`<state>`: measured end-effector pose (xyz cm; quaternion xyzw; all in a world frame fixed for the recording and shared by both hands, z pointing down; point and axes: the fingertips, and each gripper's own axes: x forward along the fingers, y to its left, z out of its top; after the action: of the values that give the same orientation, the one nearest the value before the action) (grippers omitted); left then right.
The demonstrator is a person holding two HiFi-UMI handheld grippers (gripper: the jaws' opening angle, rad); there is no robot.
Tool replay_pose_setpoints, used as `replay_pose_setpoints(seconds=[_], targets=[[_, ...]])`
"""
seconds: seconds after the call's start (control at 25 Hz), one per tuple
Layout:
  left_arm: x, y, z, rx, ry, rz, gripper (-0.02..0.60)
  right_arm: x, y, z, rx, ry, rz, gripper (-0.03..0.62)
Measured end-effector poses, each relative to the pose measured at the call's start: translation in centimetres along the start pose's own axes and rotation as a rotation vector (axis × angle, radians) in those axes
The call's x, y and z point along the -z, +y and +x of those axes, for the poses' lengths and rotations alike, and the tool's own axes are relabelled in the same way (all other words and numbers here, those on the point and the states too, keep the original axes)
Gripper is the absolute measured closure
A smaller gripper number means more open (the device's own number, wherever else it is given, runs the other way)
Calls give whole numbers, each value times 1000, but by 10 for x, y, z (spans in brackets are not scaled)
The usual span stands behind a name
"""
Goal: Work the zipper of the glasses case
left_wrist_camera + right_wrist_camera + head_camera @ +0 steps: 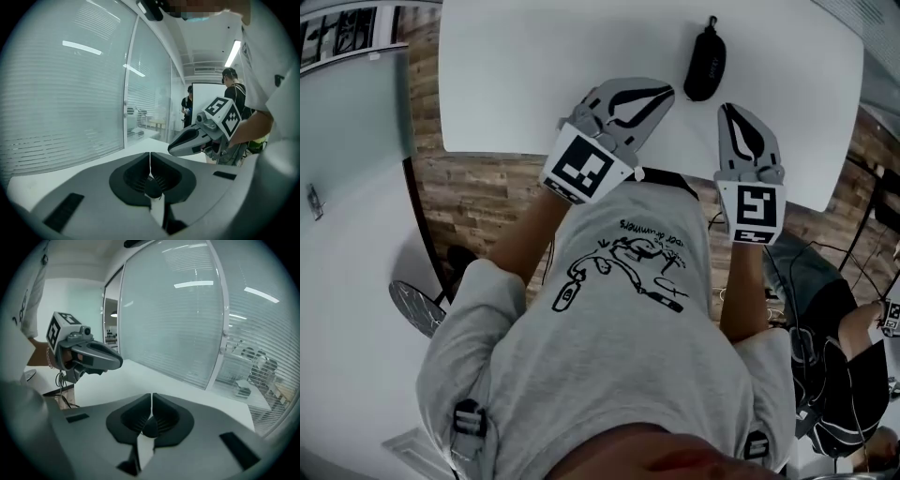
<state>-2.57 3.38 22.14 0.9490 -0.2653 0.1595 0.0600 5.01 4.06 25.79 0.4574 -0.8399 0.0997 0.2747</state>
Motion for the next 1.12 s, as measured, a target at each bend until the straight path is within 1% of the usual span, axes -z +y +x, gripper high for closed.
replay_pose_setpoints(seconds=[0.12, 0.24, 0.28, 0.48, 0.6, 0.8, 0.92, 1.12], targets=[[-29, 5, -19, -61, -74, -17, 560, -35, -8, -21, 20, -91, 11, 585], [-56, 5, -39, -115, -141, -71, 558, -63, -13, -47, 39, -169, 2, 588], [-64, 6, -45, -127, -157, -78, 558, -72, -14, -54, 43, -194, -5, 588], [-103, 12, -73, -181, -229, -62, 558, -121, -11, -85, 35, -314, -14, 588], [-125, 9, -92, -215, -280, -40, 558, -140, -3, -104, 33, -356, -20, 588], [-150, 4, -122, -256, -334, -47, 558, -169, 11, -130, 22, -416, -25, 588], [-159, 5, -134, -277, -358, -73, 558, -182, 14, -138, 18, -445, -10, 588], [-167, 20, -134, -308, -373, -79, 558, -198, 4, -132, 12, -471, -9, 588]])
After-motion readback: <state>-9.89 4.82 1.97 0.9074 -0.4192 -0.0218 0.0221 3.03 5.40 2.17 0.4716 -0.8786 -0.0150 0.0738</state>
